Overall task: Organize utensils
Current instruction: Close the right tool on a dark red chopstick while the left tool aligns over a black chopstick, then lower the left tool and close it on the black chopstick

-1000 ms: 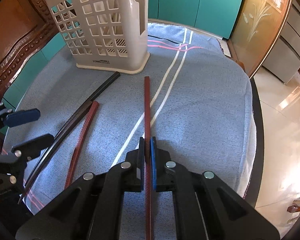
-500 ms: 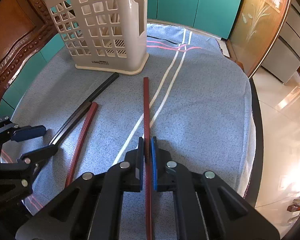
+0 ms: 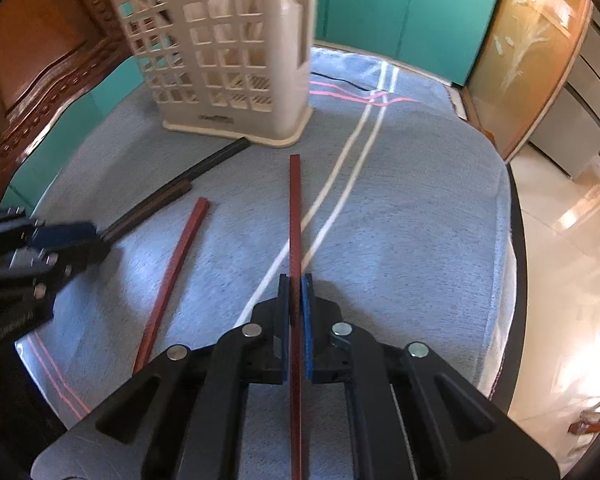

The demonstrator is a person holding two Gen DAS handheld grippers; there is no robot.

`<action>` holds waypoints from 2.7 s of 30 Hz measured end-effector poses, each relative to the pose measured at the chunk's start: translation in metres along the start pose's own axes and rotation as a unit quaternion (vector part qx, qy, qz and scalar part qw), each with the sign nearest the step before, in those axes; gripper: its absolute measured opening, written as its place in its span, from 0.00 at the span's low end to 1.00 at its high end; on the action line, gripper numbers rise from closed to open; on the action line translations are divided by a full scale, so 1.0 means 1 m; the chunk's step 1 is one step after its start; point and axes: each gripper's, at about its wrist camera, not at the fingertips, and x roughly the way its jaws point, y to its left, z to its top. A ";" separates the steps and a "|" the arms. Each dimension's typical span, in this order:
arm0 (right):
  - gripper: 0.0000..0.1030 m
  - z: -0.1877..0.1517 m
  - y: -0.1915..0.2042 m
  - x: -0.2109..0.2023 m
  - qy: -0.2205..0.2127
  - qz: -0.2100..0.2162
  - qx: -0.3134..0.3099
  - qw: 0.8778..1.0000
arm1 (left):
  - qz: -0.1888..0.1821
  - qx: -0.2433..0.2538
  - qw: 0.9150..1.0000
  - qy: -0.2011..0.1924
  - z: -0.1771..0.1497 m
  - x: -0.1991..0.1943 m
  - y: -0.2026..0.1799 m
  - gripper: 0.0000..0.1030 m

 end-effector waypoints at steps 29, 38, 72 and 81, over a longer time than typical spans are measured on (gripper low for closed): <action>0.20 0.002 0.010 0.002 -0.025 0.000 0.000 1.000 | 0.004 -0.015 1.000 -0.004 0.001 -0.015 0.015 0.22; 0.15 0.000 0.021 0.005 -0.023 0.008 -0.019 1.000 | 0.005 -0.011 1.000 -0.002 0.001 -0.011 0.010 0.23; 0.08 0.003 -0.008 -0.002 -0.018 0.006 0.022 1.000 | -0.004 -0.036 0.999 -0.014 0.003 -0.023 0.030 0.28; 0.15 0.006 -0.009 -0.001 -0.022 0.004 0.030 0.999 | -0.008 -0.033 0.999 -0.004 0.007 -0.018 0.038 0.28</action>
